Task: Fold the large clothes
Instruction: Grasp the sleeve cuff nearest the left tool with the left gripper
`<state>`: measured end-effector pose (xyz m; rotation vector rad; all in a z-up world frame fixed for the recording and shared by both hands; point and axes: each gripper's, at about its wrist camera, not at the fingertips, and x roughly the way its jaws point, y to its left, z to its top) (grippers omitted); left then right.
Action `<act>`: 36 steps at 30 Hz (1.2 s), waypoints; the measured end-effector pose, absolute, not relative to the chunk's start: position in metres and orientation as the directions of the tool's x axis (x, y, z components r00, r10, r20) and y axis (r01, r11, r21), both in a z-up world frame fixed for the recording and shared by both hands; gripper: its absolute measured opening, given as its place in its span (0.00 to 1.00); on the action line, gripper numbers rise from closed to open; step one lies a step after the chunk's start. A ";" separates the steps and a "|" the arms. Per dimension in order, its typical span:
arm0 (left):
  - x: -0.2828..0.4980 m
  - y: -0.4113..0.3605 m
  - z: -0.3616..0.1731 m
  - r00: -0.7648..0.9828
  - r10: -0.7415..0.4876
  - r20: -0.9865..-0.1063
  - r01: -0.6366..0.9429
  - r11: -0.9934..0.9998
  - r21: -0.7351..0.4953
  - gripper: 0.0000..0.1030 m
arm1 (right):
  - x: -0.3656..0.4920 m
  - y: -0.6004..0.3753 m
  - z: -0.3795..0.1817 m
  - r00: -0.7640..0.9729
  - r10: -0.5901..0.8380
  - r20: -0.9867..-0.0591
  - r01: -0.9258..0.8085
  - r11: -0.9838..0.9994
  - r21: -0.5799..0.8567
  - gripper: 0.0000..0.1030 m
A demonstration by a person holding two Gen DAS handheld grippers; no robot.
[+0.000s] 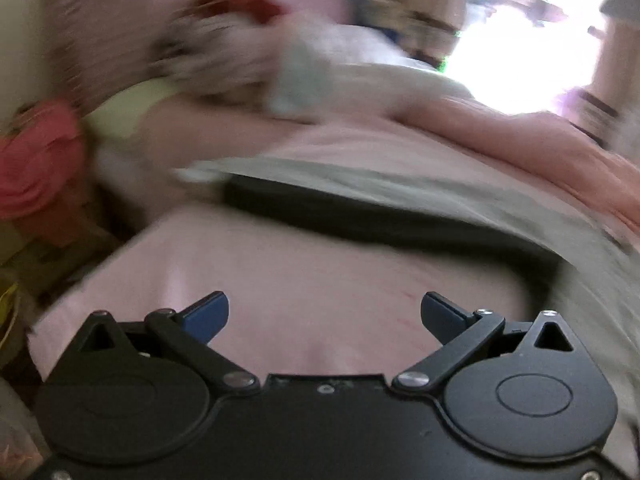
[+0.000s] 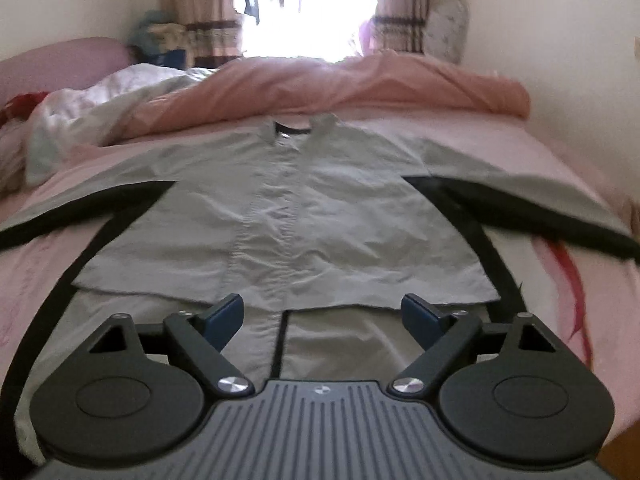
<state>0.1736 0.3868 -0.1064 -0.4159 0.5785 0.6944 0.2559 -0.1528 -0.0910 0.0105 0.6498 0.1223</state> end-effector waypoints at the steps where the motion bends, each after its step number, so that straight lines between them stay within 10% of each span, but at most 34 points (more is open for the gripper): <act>1: 0.179 0.417 -0.114 0.594 0.517 -0.617 -0.744 0.645 -0.175 1.00 | 0.263 -0.156 -0.095 0.788 0.114 -0.605 -0.098 0.993 0.058 1.00; 11: 0.237 0.591 -0.151 0.498 0.565 -0.658 -0.860 0.419 -0.292 1.00 | 0.322 -0.173 -0.122 0.753 -0.018 -0.658 0.079 0.995 0.063 1.00; 12: 0.240 0.591 -0.151 0.494 0.565 -0.660 -0.859 0.433 -0.272 0.86 | 0.330 -0.171 -0.123 0.744 -0.025 -0.668 0.077 0.996 0.050 1.00; 13: 0.249 0.593 -0.155 0.482 0.576 -0.661 -0.861 0.450 -0.236 0.45 | 0.336 -0.169 -0.126 0.734 -0.040 -0.678 0.078 0.997 0.025 1.00; 18: 0.270 0.581 -0.157 0.467 0.631 -0.620 -0.857 0.495 -0.143 0.07 | 0.346 -0.168 -0.127 0.727 -0.076 -0.682 0.068 0.997 -0.038 1.00; 25: 0.319 0.484 -0.070 0.459 0.770 -0.442 -0.850 0.526 0.033 0.05 | 0.374 -0.183 -0.121 0.714 -0.119 -0.690 0.039 0.991 -0.131 1.00; 36: 0.479 0.163 -0.026 0.843 0.396 -0.363 -0.405 0.913 0.054 0.04 | 0.448 -0.247 -0.114 0.690 -0.194 -0.698 0.118 0.981 -0.155 1.00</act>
